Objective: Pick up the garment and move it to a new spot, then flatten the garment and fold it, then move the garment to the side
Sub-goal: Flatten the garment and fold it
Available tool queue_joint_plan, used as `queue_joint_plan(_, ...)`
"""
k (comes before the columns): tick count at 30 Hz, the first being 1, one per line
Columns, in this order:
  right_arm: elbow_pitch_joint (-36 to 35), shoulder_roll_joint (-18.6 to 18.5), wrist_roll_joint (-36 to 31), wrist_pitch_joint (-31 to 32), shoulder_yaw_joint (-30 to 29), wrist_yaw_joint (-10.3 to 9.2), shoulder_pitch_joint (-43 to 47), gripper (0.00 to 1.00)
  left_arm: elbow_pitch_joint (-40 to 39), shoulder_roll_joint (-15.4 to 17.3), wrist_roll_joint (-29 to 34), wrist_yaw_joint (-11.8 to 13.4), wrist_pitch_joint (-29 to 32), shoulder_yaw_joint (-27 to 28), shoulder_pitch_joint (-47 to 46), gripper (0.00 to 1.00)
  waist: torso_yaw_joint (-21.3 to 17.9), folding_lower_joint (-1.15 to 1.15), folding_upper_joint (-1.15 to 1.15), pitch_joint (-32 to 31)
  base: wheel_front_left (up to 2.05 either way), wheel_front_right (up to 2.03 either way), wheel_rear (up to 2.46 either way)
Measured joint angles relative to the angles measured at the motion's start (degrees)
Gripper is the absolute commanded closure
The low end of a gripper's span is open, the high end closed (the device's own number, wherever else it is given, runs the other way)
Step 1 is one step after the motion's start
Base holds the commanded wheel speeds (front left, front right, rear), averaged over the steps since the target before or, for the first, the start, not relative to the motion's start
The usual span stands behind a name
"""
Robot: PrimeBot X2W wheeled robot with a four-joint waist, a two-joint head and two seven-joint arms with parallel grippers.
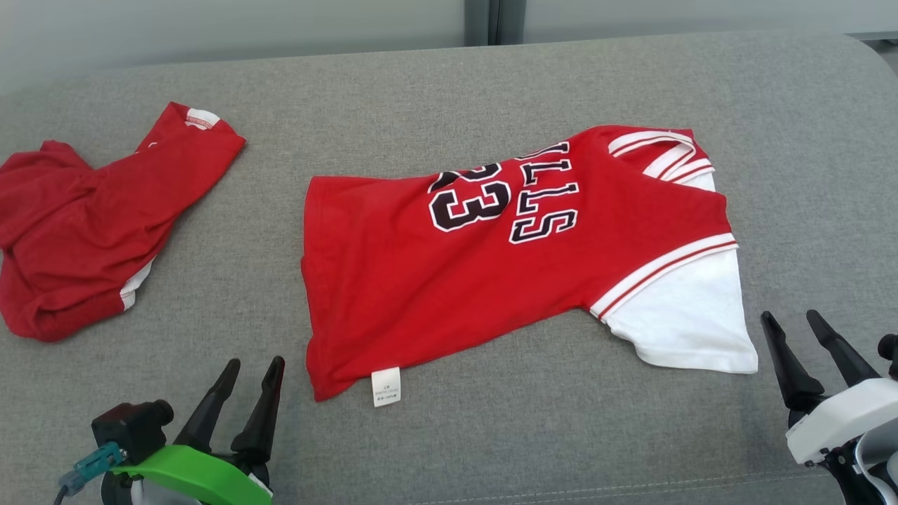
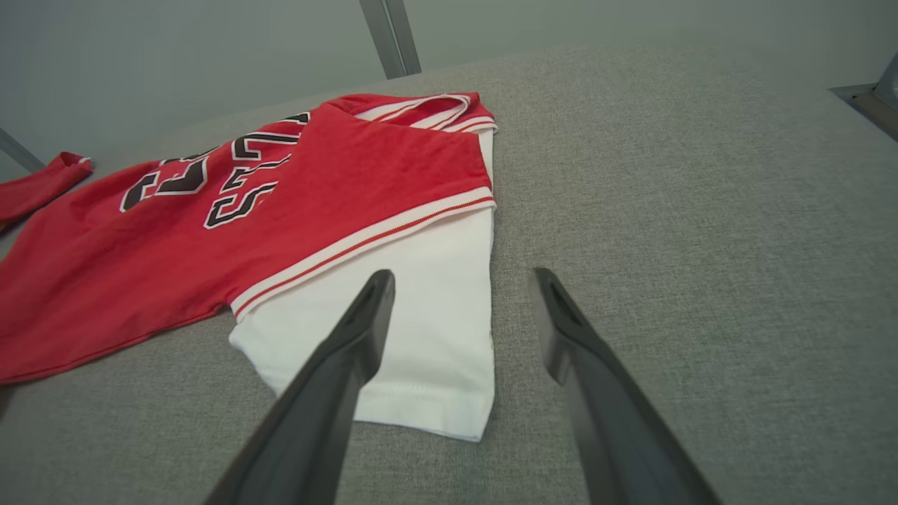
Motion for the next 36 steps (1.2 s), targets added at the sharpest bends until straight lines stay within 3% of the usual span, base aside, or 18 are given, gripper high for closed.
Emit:
queue_joint_plan(11, -1.69, 1.85, -6.73, -1.12, -2.03, -2.43, 3.01, 0.0, -0.38, -0.29, 4.66, 3.57, -2.05, 3.42, 2.79, 0.0, -0.02, 0.0, 0.0, -4.1, 0.0, 0.0, 0.0)
queue_joint_plan(26, -3.69, 5.47, -14.68, -1.22, -6.48, -2.88, 4.25, 0.0, -1.83, -0.23, 11.22, 5.33, -2.05, 3.45, 6.55, 0.0, 0.14, 0.0, 0.0, -8.09, 0.0, 0.0, 0.0)
queue_joint_plan(36, -0.21, 7.47, -15.48, -1.22, -6.58, -2.92, 6.46, 0.0, -3.76, -2.64, 12.85, 5.32, -2.05, 4.07, 6.54, 0.0, 0.36, 0.0, 0.0, -6.95, 0.0, 0.0, 0.0)
